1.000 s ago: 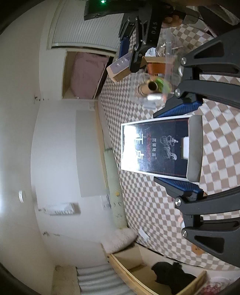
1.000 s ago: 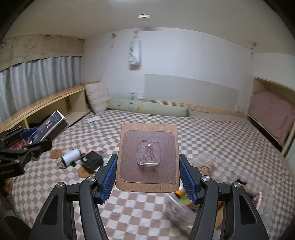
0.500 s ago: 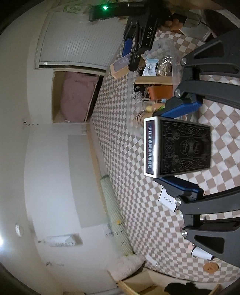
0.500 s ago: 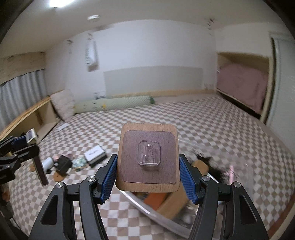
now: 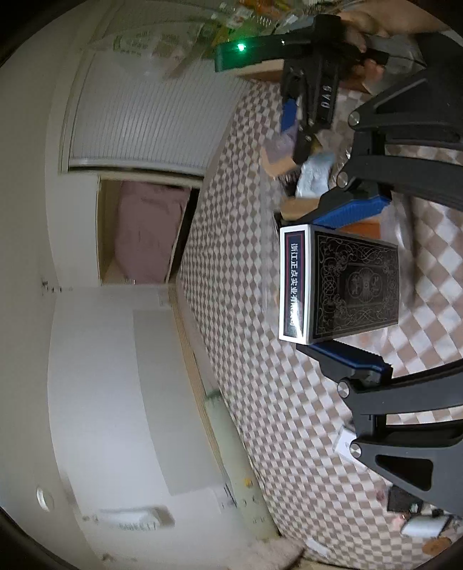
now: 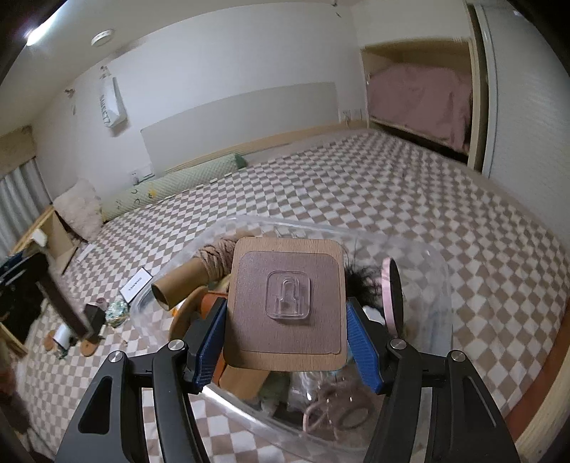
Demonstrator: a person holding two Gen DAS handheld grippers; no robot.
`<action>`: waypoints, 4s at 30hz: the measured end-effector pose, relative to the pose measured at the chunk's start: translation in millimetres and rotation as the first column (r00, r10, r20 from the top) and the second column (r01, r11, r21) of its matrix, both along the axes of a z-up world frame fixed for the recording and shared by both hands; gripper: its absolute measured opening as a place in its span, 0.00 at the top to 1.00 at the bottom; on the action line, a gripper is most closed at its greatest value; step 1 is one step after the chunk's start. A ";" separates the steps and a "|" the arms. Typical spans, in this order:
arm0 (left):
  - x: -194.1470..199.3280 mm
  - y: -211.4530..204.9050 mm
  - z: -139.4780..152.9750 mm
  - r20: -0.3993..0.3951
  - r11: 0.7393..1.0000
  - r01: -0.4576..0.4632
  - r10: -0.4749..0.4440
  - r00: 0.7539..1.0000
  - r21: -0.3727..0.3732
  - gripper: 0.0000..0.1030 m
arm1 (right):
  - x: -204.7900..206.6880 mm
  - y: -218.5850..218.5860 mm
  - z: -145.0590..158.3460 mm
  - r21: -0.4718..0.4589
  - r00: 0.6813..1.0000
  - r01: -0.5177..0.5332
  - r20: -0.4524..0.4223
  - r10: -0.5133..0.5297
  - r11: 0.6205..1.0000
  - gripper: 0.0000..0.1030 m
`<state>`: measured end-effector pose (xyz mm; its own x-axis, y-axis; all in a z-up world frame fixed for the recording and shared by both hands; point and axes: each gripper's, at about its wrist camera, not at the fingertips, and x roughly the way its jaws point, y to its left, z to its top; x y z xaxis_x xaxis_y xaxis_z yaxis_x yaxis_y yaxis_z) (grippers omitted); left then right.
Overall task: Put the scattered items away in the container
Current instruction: 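Lower the wooden pad into the container with the right tool while the left tool holds the card box, then lower the black card box into the container and open the left tool while the right tool withdraws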
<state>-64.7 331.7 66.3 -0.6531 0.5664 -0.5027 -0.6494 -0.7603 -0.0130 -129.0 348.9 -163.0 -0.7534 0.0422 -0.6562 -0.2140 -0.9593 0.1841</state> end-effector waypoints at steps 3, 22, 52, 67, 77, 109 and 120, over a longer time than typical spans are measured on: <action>3.8 20.5 -3.8 0.008 0.999 0.042 -0.042 0.999 0.012 0.43 | 5.1 19.7 -0.3 -0.043 1.000 -0.002 0.016 0.003 0.999 0.37; 9.1 89.3 -35.4 0.083 0.994 0.107 -0.105 0.991 -0.027 0.43 | 2.0 5.5 -37.1 -0.019 0.985 0.032 0.170 -0.028 0.999 0.37; -4.6 115.1 -68.4 0.211 0.989 0.138 -0.123 0.970 -0.059 0.43 | 87.8 155.3 24.7 -0.172 0.959 0.006 0.281 0.043 0.985 0.71; -1.8 130.3 -85.1 0.323 0.984 0.168 -0.142 0.936 -0.054 0.42 | 108.6 165.6 62.6 -0.104 0.978 0.066 0.205 -0.043 0.992 0.71; -0.2 111.6 -68.5 0.249 0.990 0.123 -0.102 0.963 -0.069 0.42 | 114.3 172.0 75.2 -0.105 0.984 0.077 0.168 -0.058 0.991 0.71; -19.4 45.4 -69.7 0.172 0.995 -0.037 0.053 0.984 -0.093 0.16 | 98.5 152.8 72.8 0.035 0.927 -0.027 0.374 0.012 0.999 0.71; -6.0 38.6 -59.2 0.152 0.998 -0.035 0.043 0.987 -0.061 0.00 | 150.9 171.0 120.6 -0.016 0.979 0.080 0.187 -0.076 0.997 0.71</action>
<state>-70.7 370.4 7.0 -0.5868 0.5089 -0.6299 -0.6130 -0.7874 -0.0651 21.9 519.9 -42.4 -0.6127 0.0791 -0.7863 -0.3209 -0.9342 0.1561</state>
